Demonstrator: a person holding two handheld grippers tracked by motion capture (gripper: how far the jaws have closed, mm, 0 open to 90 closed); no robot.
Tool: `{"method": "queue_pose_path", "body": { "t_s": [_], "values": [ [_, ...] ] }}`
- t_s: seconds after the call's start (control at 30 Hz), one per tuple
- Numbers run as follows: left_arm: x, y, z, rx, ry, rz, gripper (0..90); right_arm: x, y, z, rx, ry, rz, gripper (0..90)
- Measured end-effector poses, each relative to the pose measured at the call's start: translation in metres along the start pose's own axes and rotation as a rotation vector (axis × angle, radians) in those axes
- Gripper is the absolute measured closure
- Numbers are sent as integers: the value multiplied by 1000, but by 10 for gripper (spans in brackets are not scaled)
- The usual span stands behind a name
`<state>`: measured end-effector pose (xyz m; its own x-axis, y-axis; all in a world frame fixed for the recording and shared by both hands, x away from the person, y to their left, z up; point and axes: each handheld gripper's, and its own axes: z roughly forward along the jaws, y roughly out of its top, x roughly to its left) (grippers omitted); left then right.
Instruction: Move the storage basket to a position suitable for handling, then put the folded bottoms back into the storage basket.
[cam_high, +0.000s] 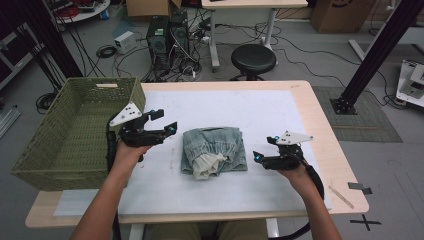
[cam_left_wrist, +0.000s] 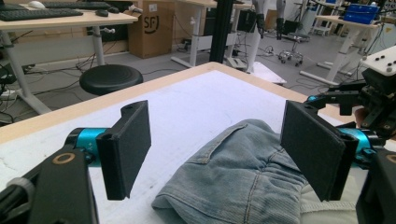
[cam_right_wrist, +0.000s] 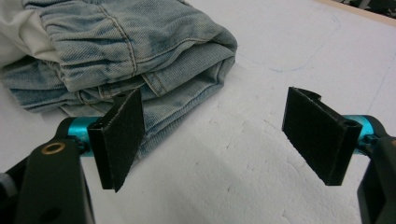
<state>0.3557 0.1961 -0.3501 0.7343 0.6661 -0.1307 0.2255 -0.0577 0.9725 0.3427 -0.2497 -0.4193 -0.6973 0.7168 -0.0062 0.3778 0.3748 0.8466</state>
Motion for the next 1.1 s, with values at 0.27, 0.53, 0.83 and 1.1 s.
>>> {"method": "queue_pose_path", "body": {
  "t_s": [0.27,0.53,0.83,1.1],
  "values": [
    [-5,-9,10,1,3,-4,248,-1,3,-8,-54,4,43,221],
    [-6,-16,15,0,5,-32,247,-5,2,-19,-95,-19,45,221],
    [-14,-24,24,18,0,-29,243,-4,3,-24,-102,-22,44,221],
    [-15,-28,28,36,6,-33,243,-5,4,-26,-108,-29,45,221]
  ]
}}
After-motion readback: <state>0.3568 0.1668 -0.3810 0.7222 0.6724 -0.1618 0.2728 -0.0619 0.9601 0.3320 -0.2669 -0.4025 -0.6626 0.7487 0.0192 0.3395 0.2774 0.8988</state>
